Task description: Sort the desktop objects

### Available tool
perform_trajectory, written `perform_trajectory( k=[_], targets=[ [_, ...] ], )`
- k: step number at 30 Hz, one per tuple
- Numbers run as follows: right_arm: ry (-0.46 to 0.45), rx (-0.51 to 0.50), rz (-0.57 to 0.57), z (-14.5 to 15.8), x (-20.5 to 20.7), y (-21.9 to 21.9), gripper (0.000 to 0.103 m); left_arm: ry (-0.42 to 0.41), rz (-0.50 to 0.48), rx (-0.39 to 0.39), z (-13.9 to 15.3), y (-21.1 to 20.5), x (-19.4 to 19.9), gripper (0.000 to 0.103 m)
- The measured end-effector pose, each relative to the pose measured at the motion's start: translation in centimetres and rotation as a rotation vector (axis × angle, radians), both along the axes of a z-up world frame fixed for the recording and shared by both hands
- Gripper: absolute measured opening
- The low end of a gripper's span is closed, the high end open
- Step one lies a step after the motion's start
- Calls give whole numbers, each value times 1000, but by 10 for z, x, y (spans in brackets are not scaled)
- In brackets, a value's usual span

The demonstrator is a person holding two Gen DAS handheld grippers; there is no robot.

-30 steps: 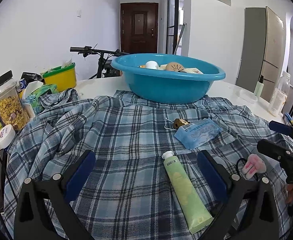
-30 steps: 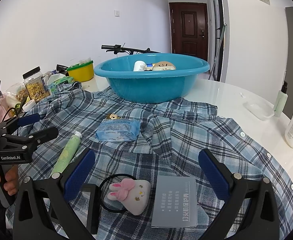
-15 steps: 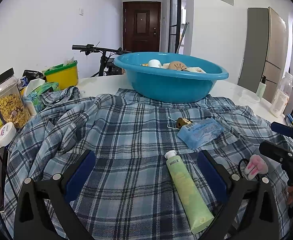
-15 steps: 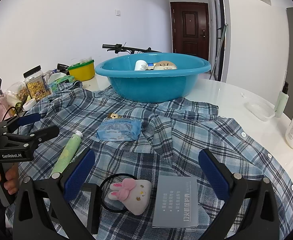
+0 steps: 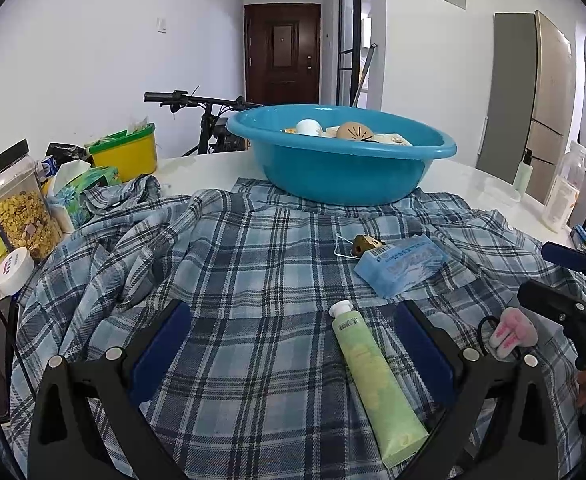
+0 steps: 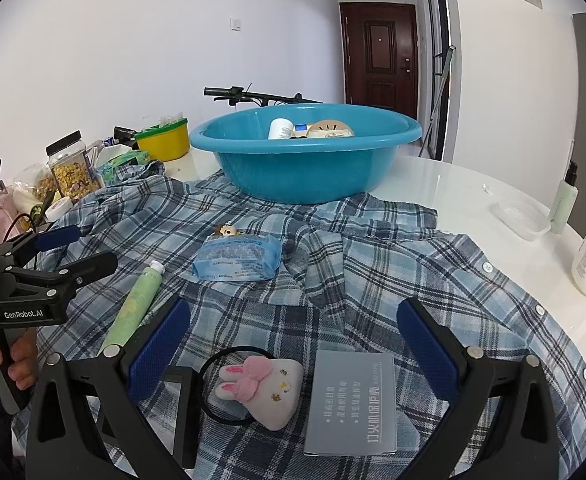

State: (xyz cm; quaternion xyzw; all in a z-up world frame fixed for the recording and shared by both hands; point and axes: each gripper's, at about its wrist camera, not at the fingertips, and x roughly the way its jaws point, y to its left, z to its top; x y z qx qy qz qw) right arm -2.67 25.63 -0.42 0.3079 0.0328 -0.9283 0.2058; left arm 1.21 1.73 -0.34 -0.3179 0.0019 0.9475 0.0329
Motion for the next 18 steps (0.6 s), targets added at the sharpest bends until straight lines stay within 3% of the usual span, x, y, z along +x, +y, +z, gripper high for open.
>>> perform_trajectory(
  k=[18],
  targets=[
    [-11, 1, 4, -1, 0, -1, 103, -3, -3, -5, -1, 1, 0, 103]
  ],
)
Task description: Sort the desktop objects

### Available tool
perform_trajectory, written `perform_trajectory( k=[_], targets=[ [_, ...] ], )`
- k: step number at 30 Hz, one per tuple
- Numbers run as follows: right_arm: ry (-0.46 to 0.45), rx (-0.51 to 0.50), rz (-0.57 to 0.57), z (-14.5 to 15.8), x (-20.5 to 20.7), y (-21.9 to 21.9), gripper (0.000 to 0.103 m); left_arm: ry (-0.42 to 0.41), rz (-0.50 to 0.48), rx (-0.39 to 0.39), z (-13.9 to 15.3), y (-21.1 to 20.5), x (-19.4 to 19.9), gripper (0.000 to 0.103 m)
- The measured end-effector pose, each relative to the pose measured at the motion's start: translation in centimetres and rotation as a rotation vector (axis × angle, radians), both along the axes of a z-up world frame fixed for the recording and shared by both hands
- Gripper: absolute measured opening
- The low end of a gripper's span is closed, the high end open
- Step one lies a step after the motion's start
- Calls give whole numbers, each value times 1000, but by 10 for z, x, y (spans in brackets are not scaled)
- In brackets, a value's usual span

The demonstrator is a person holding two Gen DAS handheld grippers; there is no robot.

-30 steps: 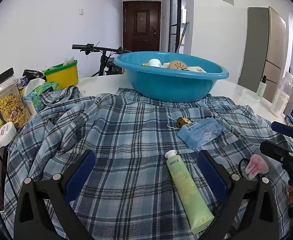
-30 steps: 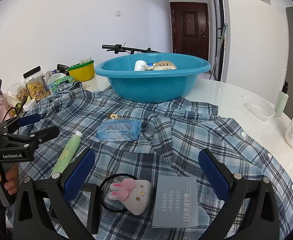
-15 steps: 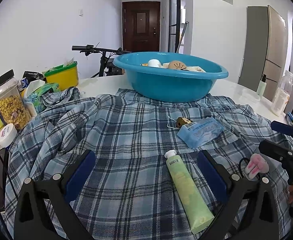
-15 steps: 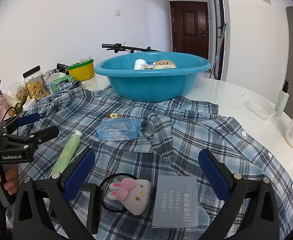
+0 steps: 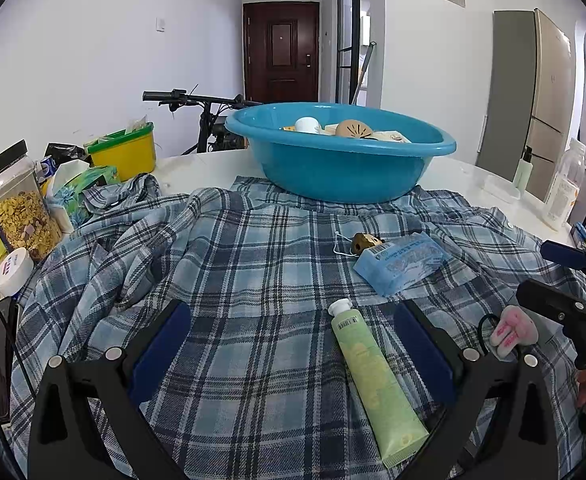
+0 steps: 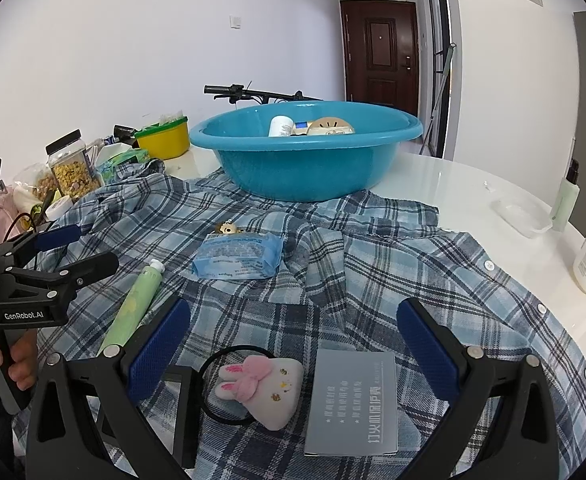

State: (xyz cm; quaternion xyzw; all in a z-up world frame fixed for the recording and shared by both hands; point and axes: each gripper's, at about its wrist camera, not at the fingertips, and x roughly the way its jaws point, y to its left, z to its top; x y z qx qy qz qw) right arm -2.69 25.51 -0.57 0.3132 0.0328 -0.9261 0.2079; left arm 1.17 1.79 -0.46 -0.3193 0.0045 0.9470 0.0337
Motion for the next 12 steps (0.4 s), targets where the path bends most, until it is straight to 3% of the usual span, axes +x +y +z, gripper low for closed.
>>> perform_trajectory(
  k=[12],
  targets=[
    [-2, -2, -2, 0, -1, 0, 103, -4, 0, -1, -1, 0, 0, 103]
  ],
)
